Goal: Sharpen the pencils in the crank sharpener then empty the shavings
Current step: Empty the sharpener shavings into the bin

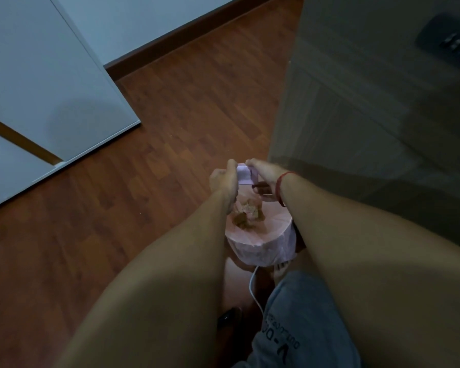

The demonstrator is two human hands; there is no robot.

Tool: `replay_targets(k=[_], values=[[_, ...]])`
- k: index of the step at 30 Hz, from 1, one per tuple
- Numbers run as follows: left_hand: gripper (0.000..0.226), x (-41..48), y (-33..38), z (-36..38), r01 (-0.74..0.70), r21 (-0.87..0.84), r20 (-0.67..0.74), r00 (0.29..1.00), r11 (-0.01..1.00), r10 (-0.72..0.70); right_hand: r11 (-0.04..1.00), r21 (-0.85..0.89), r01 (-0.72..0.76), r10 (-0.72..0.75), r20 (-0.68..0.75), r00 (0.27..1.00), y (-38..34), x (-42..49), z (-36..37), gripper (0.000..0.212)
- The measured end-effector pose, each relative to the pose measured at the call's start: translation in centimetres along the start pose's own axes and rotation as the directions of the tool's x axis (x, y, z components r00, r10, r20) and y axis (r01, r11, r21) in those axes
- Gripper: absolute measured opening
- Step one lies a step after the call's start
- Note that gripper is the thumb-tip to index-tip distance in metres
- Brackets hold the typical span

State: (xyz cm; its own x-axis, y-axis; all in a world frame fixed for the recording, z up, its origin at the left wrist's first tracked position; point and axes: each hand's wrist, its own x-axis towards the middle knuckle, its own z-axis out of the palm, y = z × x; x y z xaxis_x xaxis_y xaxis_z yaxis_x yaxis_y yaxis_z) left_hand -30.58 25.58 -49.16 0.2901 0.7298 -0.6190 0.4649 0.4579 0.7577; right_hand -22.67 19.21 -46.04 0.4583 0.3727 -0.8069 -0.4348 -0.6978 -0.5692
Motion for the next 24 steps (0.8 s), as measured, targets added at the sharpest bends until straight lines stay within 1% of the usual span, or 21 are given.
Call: replay_targets(k=[2, 3, 6, 7, 9, 10, 11, 13, 15, 17, 19, 20, 23, 24], values=[[0.059, 0.3, -0.1, 0.1, 0.010, 0.002, -0.043, 0.999, 1.000, -0.010, 1.000, -0.013, -0.017, 0.017, 0.017, 1.000, 0.0, 0.1, 0.1, 0.029], [0.058, 0.3, -0.1, 0.1, 0.018, 0.006, -0.026, 0.999, 1.000, -0.018, 1.000, -0.010, -0.018, 0.018, 0.006, 1.000, 0.0, 0.2, 0.2, 0.029], [0.037, -0.2, 0.3, 0.0, 0.070, 0.020, 0.096, 0.993, 0.997, -0.071, 0.999, 0.036, -0.014, 0.016, -0.068, 0.998, 0.2, 0.5, 0.3, 0.029], [0.037, -0.2, 0.3, -0.1, 0.080, 0.023, 0.107, 0.991, 0.996, -0.082, 0.999, 0.033, -0.019, 0.021, -0.080, 0.997, 0.2, 0.5, 0.2, 0.027], [0.052, 0.2, 0.2, 0.1, 0.076, 0.012, 0.043, 0.996, 0.997, -0.077, 0.999, 0.007, -0.039, 0.040, -0.053, 0.998, 0.4, 0.4, 0.2, 0.021], [0.060, 0.2, 0.2, 0.1, 0.077, 0.004, 0.005, 0.997, 0.997, -0.077, 0.999, 0.006, -0.047, 0.047, -0.045, 0.998, 0.4, 0.4, 0.3, 0.021], [0.062, 0.1, 0.2, 0.2, 0.077, -0.003, -0.016, 0.997, 0.997, -0.077, 0.999, 0.018, -0.049, 0.050, -0.048, 0.998, 0.3, 0.4, 0.4, 0.023], [0.058, -0.1, 0.4, 0.2, 0.074, -0.014, -0.020, 0.997, 0.997, -0.074, 0.998, 0.053, -0.034, 0.037, -0.066, 0.997, 0.2, 0.5, 0.5, 0.030], [0.049, -0.1, 0.7, 0.0, 0.081, -0.017, 0.023, 0.996, 0.997, -0.081, 0.998, 0.061, -0.019, 0.023, -0.070, 0.997, 0.1, 0.6, 0.4, 0.033], [0.051, 0.2, 0.8, -0.1, 0.086, -0.023, 0.014, 0.996, 0.996, -0.085, 0.999, 0.024, -0.024, 0.025, -0.041, 0.999, -0.2, 0.6, 0.2, 0.031], [0.057, 0.4, 0.7, -0.2, 0.084, -0.041, -0.031, 0.996, 0.996, -0.085, 0.998, -0.029, -0.050, 0.050, 0.000, 0.999, -0.5, 0.4, 0.0, 0.030], [0.056, 0.4, 0.7, -0.2, 0.078, -0.042, -0.046, 0.996, 0.996, -0.080, 0.997, -0.045, -0.061, 0.062, 0.012, 0.998, -0.6, 0.4, 0.0, 0.030], [0.043, 0.0, 0.6, -0.2, 0.062, -0.046, -0.021, 0.998, 0.997, -0.063, 0.998, -0.034, -0.058, 0.057, -0.009, 0.998, -0.6, 0.5, 0.1, 0.035], [0.042, 0.0, 0.6, -0.1, 0.054, -0.055, -0.024, 0.998, 0.997, -0.055, 0.998, -0.019, -0.053, 0.053, -0.012, 0.999, -0.5, 0.6, 0.2, 0.035]])
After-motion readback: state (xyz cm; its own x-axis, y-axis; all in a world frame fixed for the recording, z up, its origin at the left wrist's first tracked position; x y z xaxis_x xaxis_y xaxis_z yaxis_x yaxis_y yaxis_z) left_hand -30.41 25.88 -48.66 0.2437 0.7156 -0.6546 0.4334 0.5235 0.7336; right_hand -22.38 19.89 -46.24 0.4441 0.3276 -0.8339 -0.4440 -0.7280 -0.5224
